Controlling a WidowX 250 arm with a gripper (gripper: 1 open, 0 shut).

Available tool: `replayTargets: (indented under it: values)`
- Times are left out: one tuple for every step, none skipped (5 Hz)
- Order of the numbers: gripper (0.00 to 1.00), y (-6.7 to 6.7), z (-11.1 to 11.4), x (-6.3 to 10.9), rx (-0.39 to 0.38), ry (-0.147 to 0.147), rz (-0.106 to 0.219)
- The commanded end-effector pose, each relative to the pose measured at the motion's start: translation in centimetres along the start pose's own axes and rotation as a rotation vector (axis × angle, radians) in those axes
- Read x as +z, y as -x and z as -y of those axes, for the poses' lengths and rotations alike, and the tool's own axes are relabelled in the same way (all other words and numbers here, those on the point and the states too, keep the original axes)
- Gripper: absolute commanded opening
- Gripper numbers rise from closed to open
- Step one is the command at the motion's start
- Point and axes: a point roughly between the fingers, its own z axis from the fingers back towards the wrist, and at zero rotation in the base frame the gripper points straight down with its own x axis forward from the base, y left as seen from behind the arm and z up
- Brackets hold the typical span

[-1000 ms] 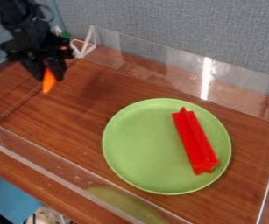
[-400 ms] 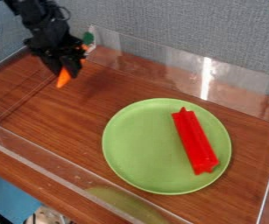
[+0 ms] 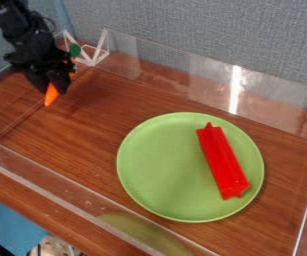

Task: Put the carrot on the left side

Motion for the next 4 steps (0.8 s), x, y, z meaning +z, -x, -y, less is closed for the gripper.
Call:
replayTargets:
  values:
    - [0.00, -0.4, 1.2, 1.2, 0.023, -0.034, 0.059]
    - [1.00, 0.4, 2.0, 1.2, -0.067, -0.005, 0.038]
    - [1.00, 0.5, 2.7, 2.4, -0.170, 0.019, 0.031]
    - [1.00, 0.5, 3.3, 2.4, -0.253, 0.055, 0.027]
